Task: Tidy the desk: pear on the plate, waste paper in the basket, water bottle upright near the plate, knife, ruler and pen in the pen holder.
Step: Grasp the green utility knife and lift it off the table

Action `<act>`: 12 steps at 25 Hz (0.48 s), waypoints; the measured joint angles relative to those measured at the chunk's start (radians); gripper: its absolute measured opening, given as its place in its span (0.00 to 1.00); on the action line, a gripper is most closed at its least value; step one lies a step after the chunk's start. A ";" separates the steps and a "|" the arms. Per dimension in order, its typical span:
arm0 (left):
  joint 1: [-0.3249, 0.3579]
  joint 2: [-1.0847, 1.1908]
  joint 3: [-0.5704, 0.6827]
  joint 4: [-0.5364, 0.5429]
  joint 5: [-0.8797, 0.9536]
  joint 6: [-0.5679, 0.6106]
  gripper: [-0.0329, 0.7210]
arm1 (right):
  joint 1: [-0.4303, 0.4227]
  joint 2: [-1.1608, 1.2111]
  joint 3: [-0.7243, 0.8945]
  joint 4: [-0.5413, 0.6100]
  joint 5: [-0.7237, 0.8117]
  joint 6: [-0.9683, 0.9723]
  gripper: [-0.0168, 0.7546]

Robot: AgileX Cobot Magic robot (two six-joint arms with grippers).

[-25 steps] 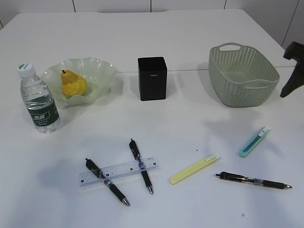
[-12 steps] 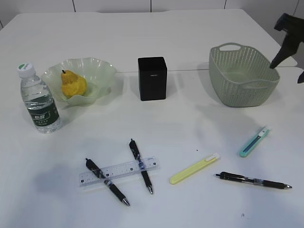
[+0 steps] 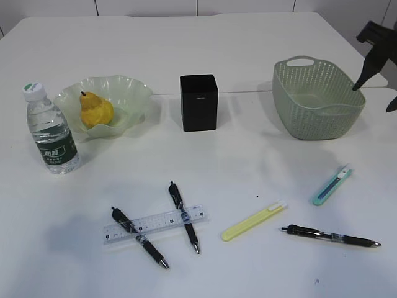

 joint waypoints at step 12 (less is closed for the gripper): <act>0.000 0.000 0.000 0.002 -0.019 0.000 0.72 | 0.019 0.093 -0.019 -0.106 0.056 0.107 0.66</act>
